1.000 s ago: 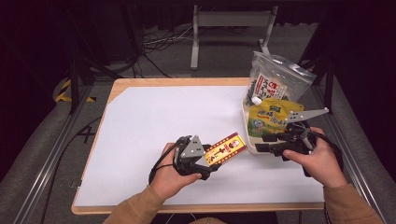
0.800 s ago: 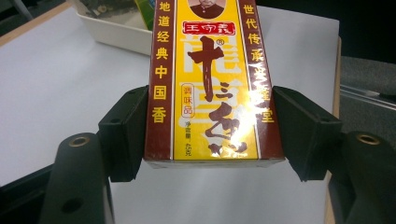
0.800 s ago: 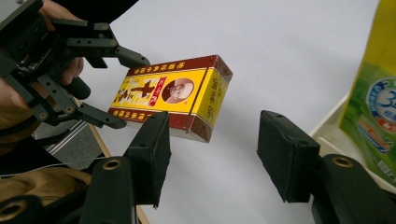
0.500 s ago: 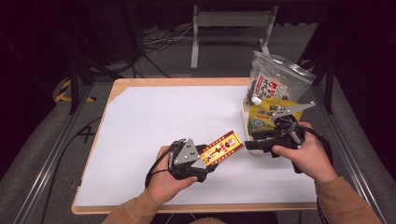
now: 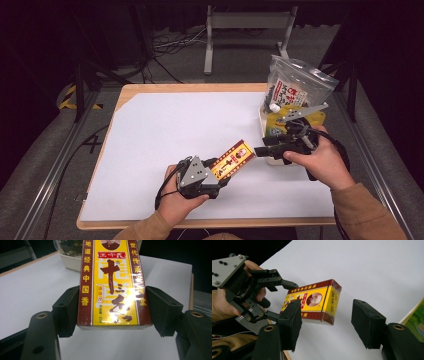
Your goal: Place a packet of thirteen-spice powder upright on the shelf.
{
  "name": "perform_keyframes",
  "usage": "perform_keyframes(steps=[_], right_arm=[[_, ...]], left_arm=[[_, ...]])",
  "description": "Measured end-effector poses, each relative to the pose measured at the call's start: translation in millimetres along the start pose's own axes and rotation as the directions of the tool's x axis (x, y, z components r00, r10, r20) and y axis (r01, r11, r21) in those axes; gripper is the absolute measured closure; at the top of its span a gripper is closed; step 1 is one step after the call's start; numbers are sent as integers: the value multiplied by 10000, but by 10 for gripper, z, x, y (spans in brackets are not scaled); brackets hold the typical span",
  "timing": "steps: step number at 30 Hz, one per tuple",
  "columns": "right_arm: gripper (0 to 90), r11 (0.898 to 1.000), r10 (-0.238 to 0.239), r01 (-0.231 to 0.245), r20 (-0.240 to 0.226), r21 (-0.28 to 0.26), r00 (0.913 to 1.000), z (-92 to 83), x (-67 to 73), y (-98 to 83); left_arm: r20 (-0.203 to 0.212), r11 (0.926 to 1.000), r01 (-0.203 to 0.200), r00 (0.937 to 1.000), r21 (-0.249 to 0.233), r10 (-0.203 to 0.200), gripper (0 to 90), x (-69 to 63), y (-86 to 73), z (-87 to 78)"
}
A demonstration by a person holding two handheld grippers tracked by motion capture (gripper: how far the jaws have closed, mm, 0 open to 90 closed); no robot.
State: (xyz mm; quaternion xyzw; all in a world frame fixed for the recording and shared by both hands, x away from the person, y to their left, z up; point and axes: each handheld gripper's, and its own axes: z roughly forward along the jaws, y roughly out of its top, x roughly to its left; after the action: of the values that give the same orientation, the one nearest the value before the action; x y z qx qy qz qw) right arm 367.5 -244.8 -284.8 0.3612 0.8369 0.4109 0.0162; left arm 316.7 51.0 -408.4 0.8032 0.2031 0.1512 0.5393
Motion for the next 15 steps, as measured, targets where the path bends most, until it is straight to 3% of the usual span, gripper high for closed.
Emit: perform_keyframes(steps=[7, 15], right_arm=[[419, 9992, 69, -76, 170, 401, 9998, 94, 33, 72], [415, 9951, 199, -190, -78, 972, 9998, 276, 36, 149]], left_arm=[[-196, 9994, 14, 9998, -359, -21, 323, -15, -80, 2], [-369, 9967, -44, 9993, -811, 14, 321, -25, -139, -11]])
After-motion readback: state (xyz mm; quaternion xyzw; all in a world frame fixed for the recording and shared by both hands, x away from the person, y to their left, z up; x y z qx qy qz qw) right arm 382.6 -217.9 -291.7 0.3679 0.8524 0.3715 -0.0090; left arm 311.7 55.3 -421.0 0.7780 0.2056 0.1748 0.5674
